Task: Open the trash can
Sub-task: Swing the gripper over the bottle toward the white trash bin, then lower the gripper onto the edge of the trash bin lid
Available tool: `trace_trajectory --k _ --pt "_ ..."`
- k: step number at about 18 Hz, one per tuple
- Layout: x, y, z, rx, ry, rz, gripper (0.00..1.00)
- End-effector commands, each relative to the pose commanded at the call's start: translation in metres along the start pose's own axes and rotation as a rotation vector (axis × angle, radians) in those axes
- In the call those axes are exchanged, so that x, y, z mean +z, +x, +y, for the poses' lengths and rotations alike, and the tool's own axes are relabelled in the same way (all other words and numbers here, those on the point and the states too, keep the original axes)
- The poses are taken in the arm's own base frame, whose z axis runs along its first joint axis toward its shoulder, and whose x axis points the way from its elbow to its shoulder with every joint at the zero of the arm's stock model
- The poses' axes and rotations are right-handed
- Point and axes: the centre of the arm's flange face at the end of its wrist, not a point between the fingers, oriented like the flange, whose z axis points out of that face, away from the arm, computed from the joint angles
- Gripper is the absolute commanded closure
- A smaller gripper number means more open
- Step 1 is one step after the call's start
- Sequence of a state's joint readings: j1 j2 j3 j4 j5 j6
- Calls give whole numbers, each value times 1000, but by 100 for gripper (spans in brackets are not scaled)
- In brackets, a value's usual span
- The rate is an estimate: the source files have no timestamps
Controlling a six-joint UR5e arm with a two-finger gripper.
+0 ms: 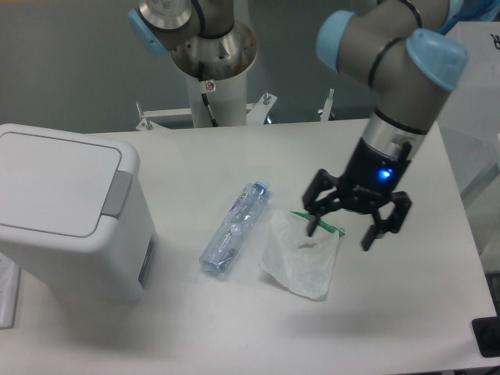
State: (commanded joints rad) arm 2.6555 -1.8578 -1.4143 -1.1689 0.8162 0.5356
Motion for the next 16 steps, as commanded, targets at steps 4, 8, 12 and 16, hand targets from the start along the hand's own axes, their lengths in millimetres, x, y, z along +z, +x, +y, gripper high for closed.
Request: trace_trajectory --k 4,8,12,16 --pt "2 63 -3 21 -3 27 0" --pt "4 124 11 92 -18 51 0" --pt "-4 163 50 138 3 49 0" --pt "33 187 63 187 -32 91 0"
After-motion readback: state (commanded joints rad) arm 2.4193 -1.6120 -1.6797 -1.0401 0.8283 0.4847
